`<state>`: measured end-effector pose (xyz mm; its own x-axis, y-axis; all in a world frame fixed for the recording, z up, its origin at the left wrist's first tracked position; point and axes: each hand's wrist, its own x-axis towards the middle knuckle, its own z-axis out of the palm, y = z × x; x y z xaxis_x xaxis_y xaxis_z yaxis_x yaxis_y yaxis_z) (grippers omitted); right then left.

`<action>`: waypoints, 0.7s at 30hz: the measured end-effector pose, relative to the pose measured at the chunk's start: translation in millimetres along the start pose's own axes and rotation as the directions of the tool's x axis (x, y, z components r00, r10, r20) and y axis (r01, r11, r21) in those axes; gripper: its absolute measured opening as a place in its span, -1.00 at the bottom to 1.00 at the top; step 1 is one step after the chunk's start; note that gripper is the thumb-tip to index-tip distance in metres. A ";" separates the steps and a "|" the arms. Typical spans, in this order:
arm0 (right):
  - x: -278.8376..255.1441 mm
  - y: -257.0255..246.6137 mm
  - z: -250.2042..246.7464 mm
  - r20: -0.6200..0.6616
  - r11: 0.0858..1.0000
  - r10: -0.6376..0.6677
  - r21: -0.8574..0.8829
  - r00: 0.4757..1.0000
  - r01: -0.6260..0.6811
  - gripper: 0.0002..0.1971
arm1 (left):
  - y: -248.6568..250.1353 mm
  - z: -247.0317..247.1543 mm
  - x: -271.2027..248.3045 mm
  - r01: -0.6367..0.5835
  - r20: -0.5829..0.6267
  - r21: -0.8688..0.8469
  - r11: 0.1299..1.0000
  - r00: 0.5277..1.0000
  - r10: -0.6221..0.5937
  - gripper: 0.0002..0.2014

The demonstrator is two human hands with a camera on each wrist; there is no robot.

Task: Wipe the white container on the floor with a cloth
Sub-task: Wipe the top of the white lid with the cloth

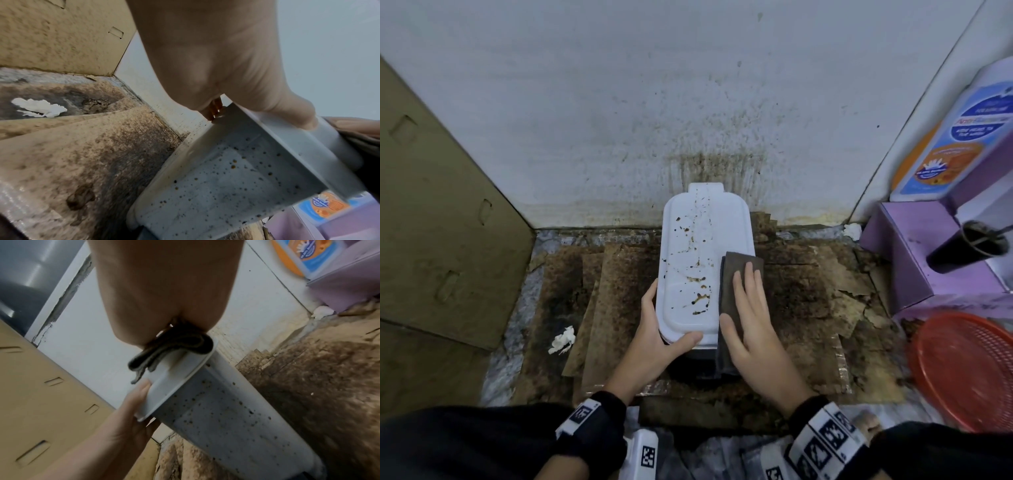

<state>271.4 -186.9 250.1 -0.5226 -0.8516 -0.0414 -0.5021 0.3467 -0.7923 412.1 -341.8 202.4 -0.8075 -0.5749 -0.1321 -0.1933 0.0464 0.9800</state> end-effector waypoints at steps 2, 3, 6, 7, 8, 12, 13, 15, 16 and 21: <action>-3.1 -1.7 2.8 -0.019 1.000 0.013 0.012 1.000 -0.013 -0.28 | -0.2 0.5 0.7 0.003 0.001 -0.004 1.000 1.000 -0.003 0.10; -2.0 -1.7 2.9 -0.020 1.000 0.020 0.011 1.000 -0.020 -0.28 | 0.1 0.6 0.8 0.005 0.000 -0.009 1.000 1.000 -0.005 0.09; 11.1 -1.3 -1.5 0.016 1.000 0.030 0.003 0.999 -0.030 -0.26 | 1.3 0.4 0.3 -0.005 -0.003 -0.016 1.000 1.000 0.005 0.06; 18.8 -0.5 -5.7 0.037 0.999 0.037 -0.005 0.999 -0.037 -0.25 | 1.1 0.3 0.3 -0.005 0.001 -0.021 1.000 1.000 0.005 0.06; 27.5 0.7 -11.0 0.062 0.999 0.047 -0.016 0.997 -0.046 -0.25 | 0.9 -0.1 0.2 -0.001 0.006 -0.023 1.000 1.000 0.001 0.05; 64.6 4.5 -31.0 0.136 0.997 0.053 -0.063 0.989 -0.045 -0.24 | 1.6 -0.3 0.6 0.006 0.011 -0.033 0.999 1.000 -0.005 0.05; 69.9 4.6 -32.5 0.140 0.997 0.049 -0.068 0.989 -0.040 -0.25 | 1.8 -0.7 0.7 0.010 0.016 -0.042 0.999 1.000 -0.010 0.04; 71.0 4.1 -31.5 0.130 0.997 0.040 -0.073 0.991 -0.031 -0.26 | 2.5 -1.3 0.5 0.010 0.017 -0.040 0.999 1.000 -0.010 0.04; 66.9 4.0 -29.8 0.120 0.997 0.038 -0.073 0.992 -0.030 -0.26 | 2.5 -1.4 0.6 0.012 0.018 -0.031 0.999 1.000 -0.011 0.04; 20.6 4.1 -14.3 0.060 1.000 0.004 -0.010 0.998 -0.004 -0.25 | 2.4 -0.4 0.3 0.002 0.016 -0.022 1.000 1.000 -0.002 0.05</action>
<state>248.7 -197.4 254.7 -0.4825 -0.8721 -0.0811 -0.5072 0.3537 -0.7859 411.5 -342.2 204.8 -0.8159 -0.5619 -0.1363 -0.1828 0.0269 0.9828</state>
